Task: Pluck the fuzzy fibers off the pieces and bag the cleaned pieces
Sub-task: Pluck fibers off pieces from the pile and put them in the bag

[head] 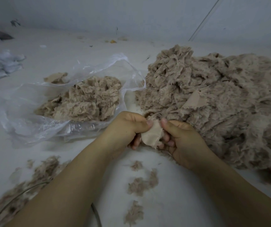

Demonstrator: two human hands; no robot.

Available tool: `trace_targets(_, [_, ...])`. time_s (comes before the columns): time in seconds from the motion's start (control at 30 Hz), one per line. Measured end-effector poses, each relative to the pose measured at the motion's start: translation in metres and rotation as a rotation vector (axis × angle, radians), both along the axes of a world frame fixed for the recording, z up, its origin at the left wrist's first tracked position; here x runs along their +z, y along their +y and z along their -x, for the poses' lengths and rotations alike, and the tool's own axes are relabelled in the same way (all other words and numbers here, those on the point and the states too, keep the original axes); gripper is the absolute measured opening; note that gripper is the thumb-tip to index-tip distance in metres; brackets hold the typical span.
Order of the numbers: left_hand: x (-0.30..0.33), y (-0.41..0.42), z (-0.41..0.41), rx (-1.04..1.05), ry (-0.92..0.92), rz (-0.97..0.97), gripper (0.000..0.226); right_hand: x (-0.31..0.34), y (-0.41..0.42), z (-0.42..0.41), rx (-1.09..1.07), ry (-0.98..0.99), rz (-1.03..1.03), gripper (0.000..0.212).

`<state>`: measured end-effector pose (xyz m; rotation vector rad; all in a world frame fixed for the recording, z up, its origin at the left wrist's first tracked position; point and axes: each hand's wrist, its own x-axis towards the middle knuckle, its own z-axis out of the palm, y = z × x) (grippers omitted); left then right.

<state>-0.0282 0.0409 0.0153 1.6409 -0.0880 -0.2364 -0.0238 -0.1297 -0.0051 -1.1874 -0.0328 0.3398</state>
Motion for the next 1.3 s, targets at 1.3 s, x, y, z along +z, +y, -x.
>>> trace_targets(1.3, [-0.021, -0.012, -0.019, 0.347, -0.389, -0.457, 0.040, 0.000, 0.000, -0.002, 0.007, 0.013, 0.018, 0.041])
